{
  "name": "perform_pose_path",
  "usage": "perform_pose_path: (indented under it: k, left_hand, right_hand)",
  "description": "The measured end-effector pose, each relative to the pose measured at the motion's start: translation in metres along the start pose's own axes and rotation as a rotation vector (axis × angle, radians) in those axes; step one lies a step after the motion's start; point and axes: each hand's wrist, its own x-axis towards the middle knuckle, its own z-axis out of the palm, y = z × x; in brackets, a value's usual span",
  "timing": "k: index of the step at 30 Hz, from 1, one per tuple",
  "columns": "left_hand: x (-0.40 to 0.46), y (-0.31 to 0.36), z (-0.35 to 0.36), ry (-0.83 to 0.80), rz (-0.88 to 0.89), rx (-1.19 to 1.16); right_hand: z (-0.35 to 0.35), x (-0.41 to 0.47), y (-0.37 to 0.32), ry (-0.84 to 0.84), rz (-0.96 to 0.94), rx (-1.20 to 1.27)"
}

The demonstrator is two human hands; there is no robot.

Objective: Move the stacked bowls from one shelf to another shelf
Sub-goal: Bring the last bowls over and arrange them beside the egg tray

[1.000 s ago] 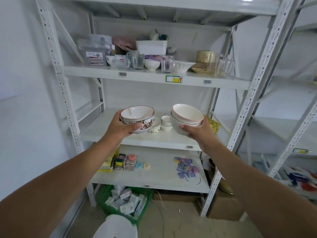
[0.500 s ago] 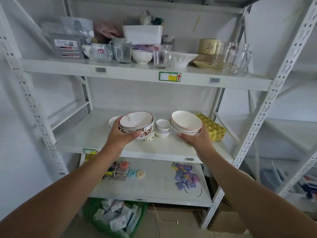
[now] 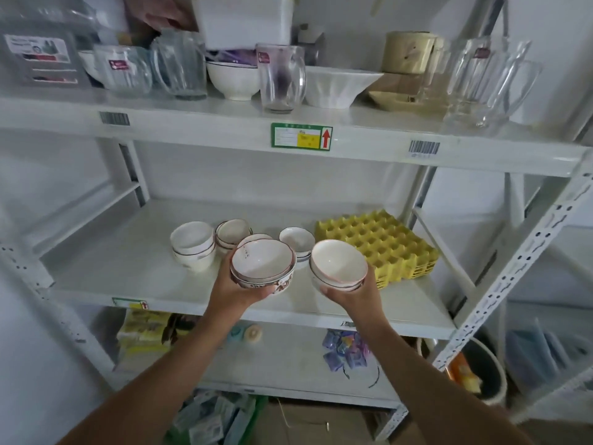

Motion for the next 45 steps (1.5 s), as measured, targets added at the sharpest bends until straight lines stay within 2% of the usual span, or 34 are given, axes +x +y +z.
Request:
perform_pose_path:
  k: [6,15,22,33,45]
  left_hand:
    - [0.027,-0.051,0.016,0.042,-0.046,-0.024]
    - [0.061,-0.114,0.022,-0.013,-0.055,0.024]
    - [0.062,-0.137,0.033,-0.049,-0.033,0.096]
    - [0.058,-0.159,0.046,-0.001,-0.090,0.105]
    - [0.068,-0.164,0.057,0.065,-0.090,0.228]
  right_hand:
    - [0.025,0.028,0.054,0.036,0.055,-0.063]
    - [0.052,0.057,0.109,0.122,0.060,-0.121]
    - [0.050,0.078,0.136,0.080,0.079,-0.179]
    - [0.046,0.093,0.140,0.097,0.181,-0.132]
    - [0.049,0.106,0.147,0.125,0.110,-0.273]
